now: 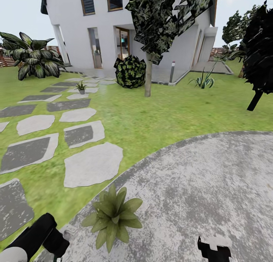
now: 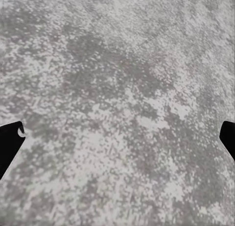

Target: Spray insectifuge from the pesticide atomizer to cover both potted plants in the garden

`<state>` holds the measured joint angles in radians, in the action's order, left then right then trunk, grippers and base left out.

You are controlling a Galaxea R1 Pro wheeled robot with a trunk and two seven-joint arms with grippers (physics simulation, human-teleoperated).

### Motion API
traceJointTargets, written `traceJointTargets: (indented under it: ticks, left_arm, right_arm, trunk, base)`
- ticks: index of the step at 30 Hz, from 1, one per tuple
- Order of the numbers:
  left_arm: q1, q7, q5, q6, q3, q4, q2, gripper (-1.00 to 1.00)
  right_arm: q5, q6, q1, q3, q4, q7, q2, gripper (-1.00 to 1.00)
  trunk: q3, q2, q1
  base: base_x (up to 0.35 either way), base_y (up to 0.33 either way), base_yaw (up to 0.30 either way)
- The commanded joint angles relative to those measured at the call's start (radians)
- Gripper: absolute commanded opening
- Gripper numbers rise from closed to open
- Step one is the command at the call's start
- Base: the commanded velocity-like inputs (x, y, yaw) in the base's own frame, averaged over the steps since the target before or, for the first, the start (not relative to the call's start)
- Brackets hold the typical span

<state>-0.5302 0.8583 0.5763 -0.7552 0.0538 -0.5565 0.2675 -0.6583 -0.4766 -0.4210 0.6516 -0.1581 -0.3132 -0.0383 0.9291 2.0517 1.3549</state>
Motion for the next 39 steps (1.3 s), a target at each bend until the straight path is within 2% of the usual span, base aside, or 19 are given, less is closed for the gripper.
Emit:
traceJointTargets:
  ticks: [1,5,12,17,22,26,29,31,39]
  left_arm:
    - [-0.003,0.008,0.011,-0.001,0.003,-0.002,-0.011,-1.0]
    - [-0.008,0.009,0.01,-0.007,0.004,-0.007,-0.028,-1.0]
    - [-0.039,0.107,0.02,-0.007,0.003,-0.022,-0.015,-1.0]
    - [-0.047,0.116,0.019,-0.012,0.004,-0.025,-0.02,-1.0]
    - [-0.07,0.117,0.021,-0.015,0.006,-0.025,-0.022,-1.0]
    - [-0.075,0.117,0.023,-0.015,0.007,-0.023,-0.017,-1.0]
    - [-0.075,0.117,0.051,-0.015,0.007,-0.015,-0.019,-1.0]
    - [-0.069,0.117,0.093,-0.015,0.007,-0.013,-0.023,-1.0]
    - [-0.054,0.113,0.108,-0.009,0.002,-0.007,-0.026,-1.0]
  right_arm:
    - [-0.011,-0.003,-0.001,0.006,0.002,-0.004,0.0,1.0]
    - [-0.011,-0.003,-0.001,0.006,0.002,-0.004,0.0,1.0]
    - [-0.009,-0.003,-0.001,0.008,0.002,-0.004,0.007,1.0]
    - [-0.006,-0.003,-0.001,0.008,0.002,-0.004,0.009,1.0]
    - [0.038,-0.003,-0.001,0.008,0.002,-0.004,0.008,1.0]
    - [0.051,-0.003,-0.001,0.008,0.002,-0.004,0.008,1.0]
    - [0.052,-0.003,-0.001,0.008,0.002,-0.004,0.008,1.0]
    - [0.052,-0.003,-0.001,0.008,0.002,-0.004,0.007,1.0]
    - [0.052,-0.003,-0.001,0.008,0.0,-0.004,0.003,1.0]
  trunk:
    - [0.001,0.0,0.0]
    - [0.001,0.0,0.0]
    - [0.008,0.0,0.0]
    - [0.015,0.0,0.0]
    - [0.023,0.0,0.0]
    - [0.029,0.0,0.0]
    - [0.034,0.0,0.0]
    - [0.037,0.0,0.0]
    - [0.038,0.0,0.0]
  base:
    - [0.0,0.0,0.224]
    - [0.0,0.0,0.256]
    - [0.0,0.0,0.147]
    - [0.0,0.0,0.012]
    - [0.0,0.0,0.001]
    - [0.049,0.02,0.0]
    - [0.237,0.095,0.0]
    - [0.196,0.069,0.0]
    - [0.028,0.009,0.0]
